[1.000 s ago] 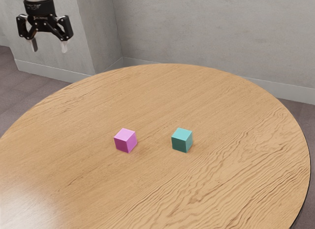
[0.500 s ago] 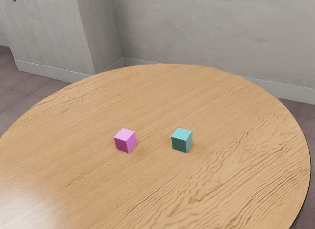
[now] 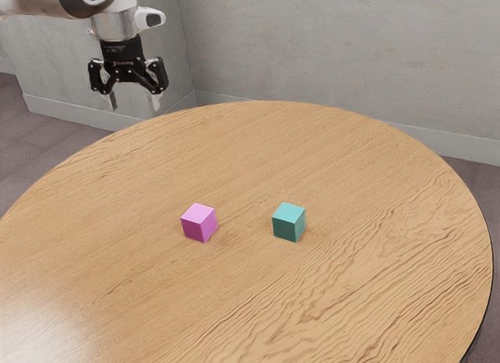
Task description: Pick up the blue block with one arm, and put the blue block on the pink block with one arm
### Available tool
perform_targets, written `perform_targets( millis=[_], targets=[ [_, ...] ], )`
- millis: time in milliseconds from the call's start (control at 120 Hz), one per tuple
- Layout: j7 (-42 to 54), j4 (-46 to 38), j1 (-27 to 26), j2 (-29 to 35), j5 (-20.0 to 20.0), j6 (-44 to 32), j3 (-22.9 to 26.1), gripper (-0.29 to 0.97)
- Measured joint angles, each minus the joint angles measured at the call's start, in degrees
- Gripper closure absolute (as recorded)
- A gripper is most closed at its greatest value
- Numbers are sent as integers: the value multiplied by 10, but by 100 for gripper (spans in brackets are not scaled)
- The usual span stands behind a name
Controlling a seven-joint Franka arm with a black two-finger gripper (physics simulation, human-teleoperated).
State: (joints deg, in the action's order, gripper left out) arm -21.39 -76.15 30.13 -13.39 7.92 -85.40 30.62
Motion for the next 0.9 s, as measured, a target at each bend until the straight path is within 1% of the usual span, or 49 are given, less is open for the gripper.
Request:
perform_targets(
  millis=[117,167,283,317,383,442,517,625,700,800,842,900],
  targets=[
    [-6,0,1,8,4,-6,-4,0],
    [-8,-5,1,15,7,-19,6,0],
    [-12,-94,-5,57,30,-68,21,0],
    [-14,-111,-4,60,33,-71,26,0],
    [-22,-126,2,62,29,-62,54,0],
    [-28,-130,-3,51,16,-60,79,0],
    [-22,-132,-10,13,11,-95,92,0],
    [-15,-127,-29,-49,29,-146,105,0],
    [-11,-125,-52,-69,39,-173,106,0],
    [-9,-119,-85,-93,47,-203,100,0],
    [-9,-105,-112,-115,50,-213,78,0],
    [-7,-77,-144,-151,67,-225,51,0]
  ],
)
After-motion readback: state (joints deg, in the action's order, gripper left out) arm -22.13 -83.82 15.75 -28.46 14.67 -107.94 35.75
